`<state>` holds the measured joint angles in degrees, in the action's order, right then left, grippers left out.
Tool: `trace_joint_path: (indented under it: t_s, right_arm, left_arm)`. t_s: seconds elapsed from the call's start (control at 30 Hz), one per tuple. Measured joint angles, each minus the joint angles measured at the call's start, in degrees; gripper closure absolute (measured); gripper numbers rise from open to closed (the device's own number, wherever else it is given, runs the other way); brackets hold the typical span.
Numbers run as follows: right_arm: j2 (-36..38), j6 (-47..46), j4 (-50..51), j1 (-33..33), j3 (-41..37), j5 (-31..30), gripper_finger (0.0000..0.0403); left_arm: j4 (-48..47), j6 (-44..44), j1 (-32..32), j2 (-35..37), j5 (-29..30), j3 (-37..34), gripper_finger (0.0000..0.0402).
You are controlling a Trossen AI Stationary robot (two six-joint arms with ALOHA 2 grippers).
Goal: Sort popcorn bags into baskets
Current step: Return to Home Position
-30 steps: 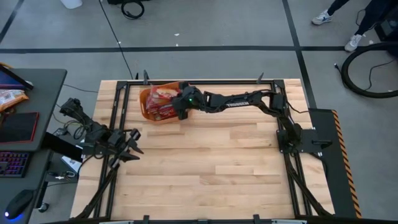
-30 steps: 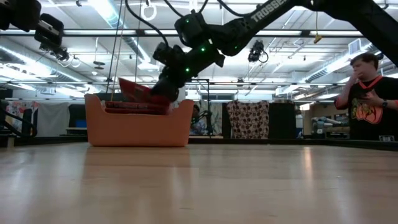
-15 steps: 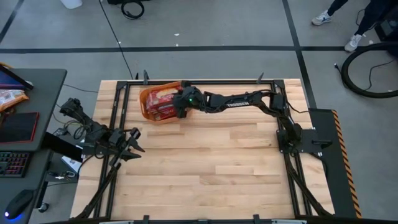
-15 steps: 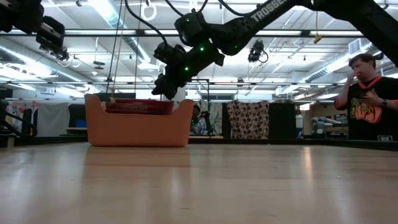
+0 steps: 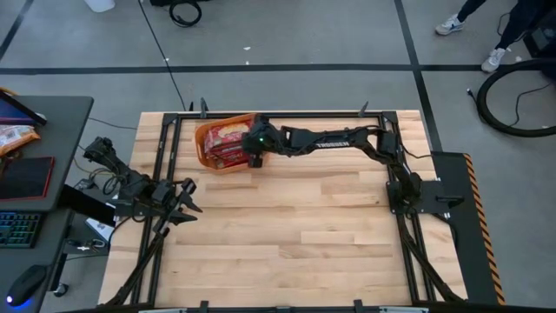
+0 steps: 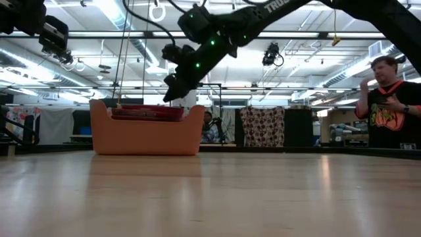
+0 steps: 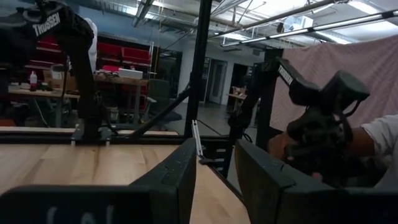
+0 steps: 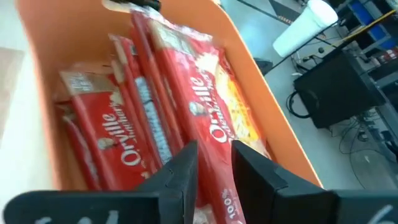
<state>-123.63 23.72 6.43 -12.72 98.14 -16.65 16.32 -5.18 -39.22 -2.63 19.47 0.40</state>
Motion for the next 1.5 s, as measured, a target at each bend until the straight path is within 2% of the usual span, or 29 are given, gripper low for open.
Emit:
trace_joint_path:
  t_s: [0.2,0.33,0.5,0.67,0.9,1.03,1.17,1.33,1.5]
  right_arm:
    - [0.08,-0.25,7.99,1.26,6.75,-2.61,0.0300]
    - [0.00,-1.37,16.09,2.34,11.04,-7.27,0.0300]
    - [0.09,-4.80,26.51,4.29,15.76,-7.83,0.0300]
    - [0.72,-8.45,35.18,6.28,17.12,-10.06,0.0302]
    - [2.54,-19.06,49.16,7.82,16.62,-10.38,0.0314]
    - [5.56,-22.73,50.91,9.28,11.62,-10.35,0.0323]
    - [11.42,-26.30,47.96,10.69,2.32,-12.18,0.0332]
    - [22.35,-30.67,37.43,11.96,-13.78,-13.69,0.0342]
    - [34.77,-34.29,23.51,12.49,-30.58,-11.01,0.0351]
  left_arm:
    - [0.01,0.33,0.00,0.02,0.01,0.00,0.0285]
    - [0.02,0.29,0.00,0.02,0.01,0.00,0.0285]
    - [0.00,0.27,0.00,0.02,0.01,0.00,0.0285]
    - [-0.04,-0.10,0.00,0.02,0.01,-0.02,0.0285]
    - [-0.05,-0.46,0.00,0.04,0.01,-0.02,0.0285]
    - [-0.59,-2.10,-0.04,0.04,-0.01,-0.02,0.0285]
    - [-1.54,-3.87,-0.20,0.03,-0.14,-0.02,0.0285]
    - [-2.65,-4.72,-0.20,0.02,-0.14,-0.02,0.0285]
    - [-2.50,-4.65,-0.17,0.02,0.20,-0.02,0.0285]
